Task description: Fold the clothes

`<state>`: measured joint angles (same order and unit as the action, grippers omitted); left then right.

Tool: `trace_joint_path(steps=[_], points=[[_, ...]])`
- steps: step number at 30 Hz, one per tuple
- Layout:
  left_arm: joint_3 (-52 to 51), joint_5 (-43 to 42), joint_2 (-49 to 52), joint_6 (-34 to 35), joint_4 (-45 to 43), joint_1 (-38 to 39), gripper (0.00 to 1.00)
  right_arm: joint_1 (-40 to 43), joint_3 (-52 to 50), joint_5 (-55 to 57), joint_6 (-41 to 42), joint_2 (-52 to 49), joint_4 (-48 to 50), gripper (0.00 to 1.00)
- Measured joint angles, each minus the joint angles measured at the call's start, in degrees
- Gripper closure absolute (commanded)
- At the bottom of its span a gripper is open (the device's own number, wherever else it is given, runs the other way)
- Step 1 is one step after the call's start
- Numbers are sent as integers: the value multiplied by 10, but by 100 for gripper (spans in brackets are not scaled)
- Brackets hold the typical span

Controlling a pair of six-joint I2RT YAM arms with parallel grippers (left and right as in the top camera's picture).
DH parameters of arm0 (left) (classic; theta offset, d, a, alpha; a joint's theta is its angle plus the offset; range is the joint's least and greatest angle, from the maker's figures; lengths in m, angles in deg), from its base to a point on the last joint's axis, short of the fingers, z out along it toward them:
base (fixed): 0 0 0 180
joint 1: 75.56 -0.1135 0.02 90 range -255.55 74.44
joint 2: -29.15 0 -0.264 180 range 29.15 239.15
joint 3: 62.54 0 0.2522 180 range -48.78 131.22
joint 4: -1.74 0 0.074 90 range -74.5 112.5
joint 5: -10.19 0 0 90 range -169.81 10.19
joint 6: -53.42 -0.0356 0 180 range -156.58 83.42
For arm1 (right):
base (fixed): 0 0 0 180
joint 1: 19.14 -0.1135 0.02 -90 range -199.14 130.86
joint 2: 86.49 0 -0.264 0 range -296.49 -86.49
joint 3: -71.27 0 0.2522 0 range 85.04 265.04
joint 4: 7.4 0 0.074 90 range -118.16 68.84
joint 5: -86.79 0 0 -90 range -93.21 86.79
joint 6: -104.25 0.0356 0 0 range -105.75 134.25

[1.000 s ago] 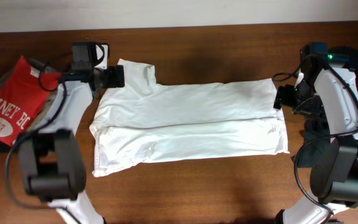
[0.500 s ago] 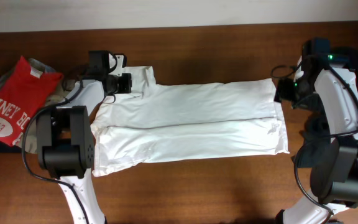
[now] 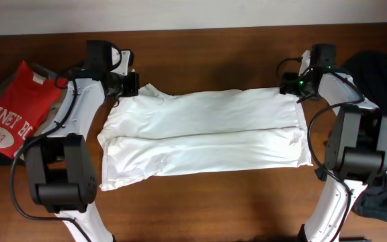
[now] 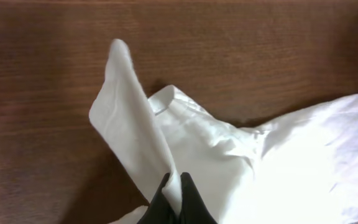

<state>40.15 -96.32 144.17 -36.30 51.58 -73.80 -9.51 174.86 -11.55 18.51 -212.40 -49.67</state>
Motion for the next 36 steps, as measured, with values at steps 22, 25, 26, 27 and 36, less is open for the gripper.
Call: trace_joint_path(steps=[22, 25, 26, 27, 36], points=[[1, 7, -113, 0, 361, -30, 99, 39, 204, 40, 18, 20, -555, 96], [-2, 29, -113, 0, 398, -30, 99, 39, 204, 68, 18, 20, -610, 95], [-12, 33, -113, 0, 400, -30, 99, 39, 204, 70, 18, 20, -614, 94], [-31, 35, -113, 0, 400, -30, 99, 39, 204, 76, 18, 20, -636, 91], [-144, 46, -113, 5, 368, -30, 36, 40, 76, 128, 17, 20, -639, 68]])
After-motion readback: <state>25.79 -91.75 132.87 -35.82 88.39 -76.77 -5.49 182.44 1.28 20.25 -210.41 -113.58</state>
